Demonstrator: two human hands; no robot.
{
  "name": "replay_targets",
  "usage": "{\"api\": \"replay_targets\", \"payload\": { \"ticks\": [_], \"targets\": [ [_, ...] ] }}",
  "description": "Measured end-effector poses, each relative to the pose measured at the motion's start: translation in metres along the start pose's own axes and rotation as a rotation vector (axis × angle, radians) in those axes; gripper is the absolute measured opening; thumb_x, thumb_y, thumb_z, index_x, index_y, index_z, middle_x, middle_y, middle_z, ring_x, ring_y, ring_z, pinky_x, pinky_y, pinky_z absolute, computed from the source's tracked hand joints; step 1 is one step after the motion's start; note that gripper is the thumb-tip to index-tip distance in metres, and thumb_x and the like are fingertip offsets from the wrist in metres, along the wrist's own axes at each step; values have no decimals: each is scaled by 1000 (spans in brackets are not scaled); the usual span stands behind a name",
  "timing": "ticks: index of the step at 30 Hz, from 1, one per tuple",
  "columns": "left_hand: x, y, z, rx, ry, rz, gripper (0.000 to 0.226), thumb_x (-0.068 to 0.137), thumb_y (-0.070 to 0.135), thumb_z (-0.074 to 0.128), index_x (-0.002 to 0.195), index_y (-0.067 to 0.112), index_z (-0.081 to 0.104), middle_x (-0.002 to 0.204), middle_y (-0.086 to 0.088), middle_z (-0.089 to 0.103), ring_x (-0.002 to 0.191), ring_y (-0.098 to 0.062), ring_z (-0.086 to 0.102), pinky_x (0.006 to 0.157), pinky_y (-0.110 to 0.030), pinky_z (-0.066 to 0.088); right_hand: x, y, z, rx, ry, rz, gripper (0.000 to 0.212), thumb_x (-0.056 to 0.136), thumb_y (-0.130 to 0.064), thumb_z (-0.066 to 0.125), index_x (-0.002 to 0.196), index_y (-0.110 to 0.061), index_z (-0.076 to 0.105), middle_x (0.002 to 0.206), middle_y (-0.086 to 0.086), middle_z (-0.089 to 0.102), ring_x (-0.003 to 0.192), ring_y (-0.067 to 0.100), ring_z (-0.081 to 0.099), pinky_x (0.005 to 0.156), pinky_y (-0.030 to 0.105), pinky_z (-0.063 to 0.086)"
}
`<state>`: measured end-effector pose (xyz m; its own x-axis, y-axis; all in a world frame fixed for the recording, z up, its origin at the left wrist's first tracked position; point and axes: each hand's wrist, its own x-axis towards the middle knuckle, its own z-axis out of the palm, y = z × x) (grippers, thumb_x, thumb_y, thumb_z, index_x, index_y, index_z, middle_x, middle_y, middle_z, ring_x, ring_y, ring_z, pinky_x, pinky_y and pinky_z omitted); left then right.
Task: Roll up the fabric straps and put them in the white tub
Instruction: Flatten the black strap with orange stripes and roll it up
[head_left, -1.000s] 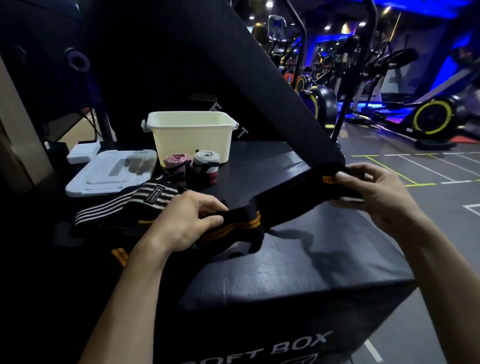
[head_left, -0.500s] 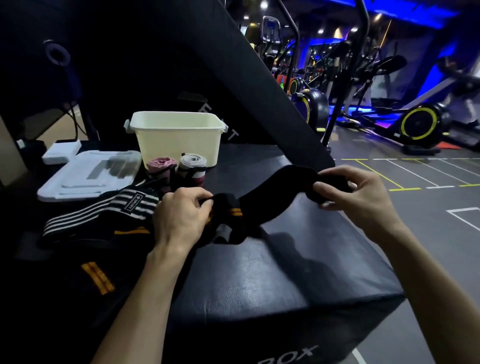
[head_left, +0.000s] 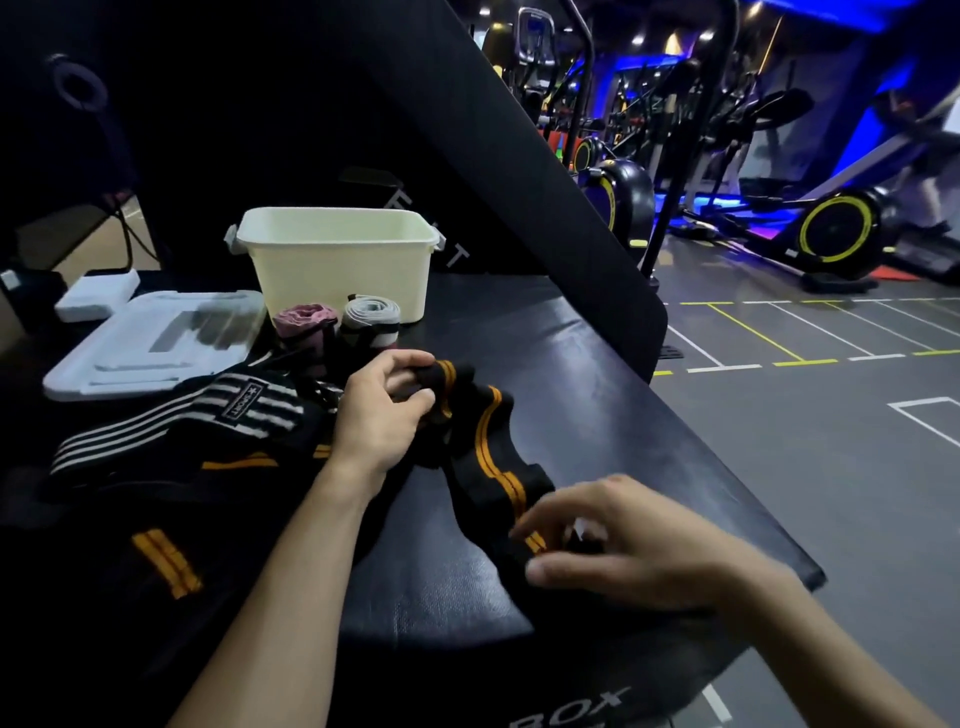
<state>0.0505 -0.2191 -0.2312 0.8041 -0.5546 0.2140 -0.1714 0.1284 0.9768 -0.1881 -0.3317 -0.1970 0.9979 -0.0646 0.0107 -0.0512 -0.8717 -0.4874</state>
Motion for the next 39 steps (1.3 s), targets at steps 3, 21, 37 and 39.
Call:
{"api": "replay_targets", "payload": {
  "ticks": [3,21,37,39],
  "targets": [
    [-1,5,1,-158,-42,-74,43,92,-18,54,111,18,67,96,1,73,85,-12,70,65,-29,61,25,3,-25,174,134,35,21,100,-38,62,111,-23,72,85,-1,73,76,4,66,71,26,52],
    [-5,-1,13,63,-205,-128,45,89,32,78,122,16,52,112,-5,71,93,-8,68,82,-29,57,174,44,-58,558,622,150,45,83,17,62,115,-14,71,105,1,73,95,13,69,87,28,56],
    [-16,-10,18,749,-310,145,51,81,36,85,125,35,59,116,11,47,102,-18,57,99,-34,48,221,137,-35,-138,237,424,74,88,-8,69,154,-26,40,165,7,25,143,32,38,114,44,38],
    [-16,-10,17,824,-339,191,32,85,42,80,114,36,69,116,12,48,108,-15,49,99,-33,46,219,131,-37,-351,344,439,65,87,-24,74,146,-29,48,156,8,32,137,37,38,107,52,43]
  ]
}}
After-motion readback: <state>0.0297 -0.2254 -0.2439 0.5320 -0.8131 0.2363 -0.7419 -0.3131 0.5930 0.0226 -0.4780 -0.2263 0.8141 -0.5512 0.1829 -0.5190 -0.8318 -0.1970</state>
